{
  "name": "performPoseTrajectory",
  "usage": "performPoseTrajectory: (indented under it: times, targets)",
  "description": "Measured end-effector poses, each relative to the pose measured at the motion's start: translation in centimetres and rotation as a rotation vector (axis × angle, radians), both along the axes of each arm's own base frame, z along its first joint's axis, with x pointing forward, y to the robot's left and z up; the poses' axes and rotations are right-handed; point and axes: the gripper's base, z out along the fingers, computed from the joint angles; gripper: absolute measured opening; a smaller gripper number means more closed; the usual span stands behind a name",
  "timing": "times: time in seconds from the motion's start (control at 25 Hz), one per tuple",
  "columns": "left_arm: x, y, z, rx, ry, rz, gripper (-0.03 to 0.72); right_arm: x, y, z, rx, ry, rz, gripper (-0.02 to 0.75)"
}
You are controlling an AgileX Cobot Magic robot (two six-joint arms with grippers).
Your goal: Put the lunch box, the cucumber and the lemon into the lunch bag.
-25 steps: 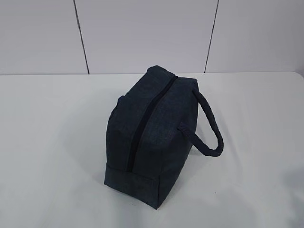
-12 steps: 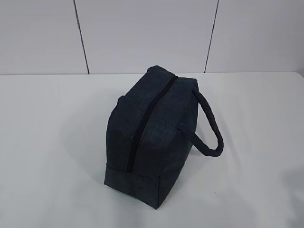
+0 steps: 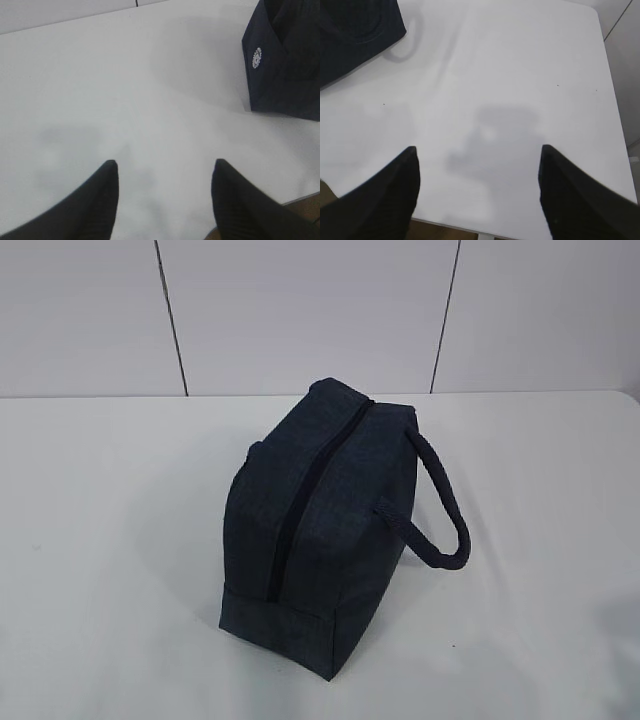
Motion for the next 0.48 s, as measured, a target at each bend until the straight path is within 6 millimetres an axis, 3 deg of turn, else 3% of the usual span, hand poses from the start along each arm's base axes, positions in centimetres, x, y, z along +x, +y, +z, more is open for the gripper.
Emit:
performPoseTrajectory:
  times: [0.48]
  targets:
    - [0.00,0.00,0.00,0.000,0.000,0.000,0.431,-0.01,0.00,-0.01,0.000,0.002,0.000,0.559]
